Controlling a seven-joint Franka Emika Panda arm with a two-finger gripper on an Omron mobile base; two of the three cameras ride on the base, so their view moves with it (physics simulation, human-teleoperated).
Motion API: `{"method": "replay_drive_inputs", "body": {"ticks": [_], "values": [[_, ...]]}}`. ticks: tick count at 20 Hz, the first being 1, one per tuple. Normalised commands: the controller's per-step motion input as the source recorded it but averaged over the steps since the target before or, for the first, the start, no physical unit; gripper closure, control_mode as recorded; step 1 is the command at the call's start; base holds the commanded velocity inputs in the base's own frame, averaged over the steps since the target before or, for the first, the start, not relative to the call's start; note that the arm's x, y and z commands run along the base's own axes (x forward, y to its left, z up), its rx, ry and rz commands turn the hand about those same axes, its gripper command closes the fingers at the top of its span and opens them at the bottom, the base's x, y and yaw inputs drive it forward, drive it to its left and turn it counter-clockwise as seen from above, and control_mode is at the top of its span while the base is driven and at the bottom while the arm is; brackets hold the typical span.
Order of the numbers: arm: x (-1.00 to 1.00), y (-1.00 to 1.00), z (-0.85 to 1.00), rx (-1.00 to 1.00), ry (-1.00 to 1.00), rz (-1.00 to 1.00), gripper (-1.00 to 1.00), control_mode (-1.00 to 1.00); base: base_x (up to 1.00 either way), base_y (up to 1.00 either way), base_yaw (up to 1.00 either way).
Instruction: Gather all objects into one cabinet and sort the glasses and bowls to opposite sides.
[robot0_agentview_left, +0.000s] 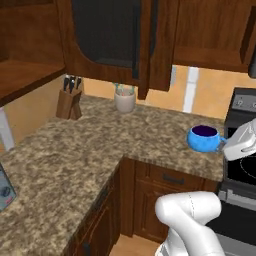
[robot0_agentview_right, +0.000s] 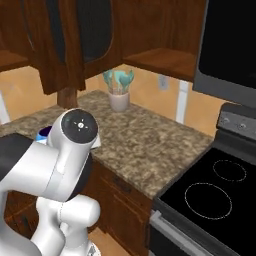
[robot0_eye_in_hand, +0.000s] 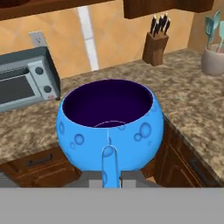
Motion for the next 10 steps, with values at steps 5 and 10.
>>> {"method": "replay_drive_inputs", "body": {"ticks": [5,10], "values": [[0.0,0.0,0.0,0.0,0.0,0.0,1.0,1.0,-0.22,-0.04,0.71],[0.0,0.0,0.0,0.0,0.0,0.0,1.0,1.0,-0.03,0.08,0.67]]}}
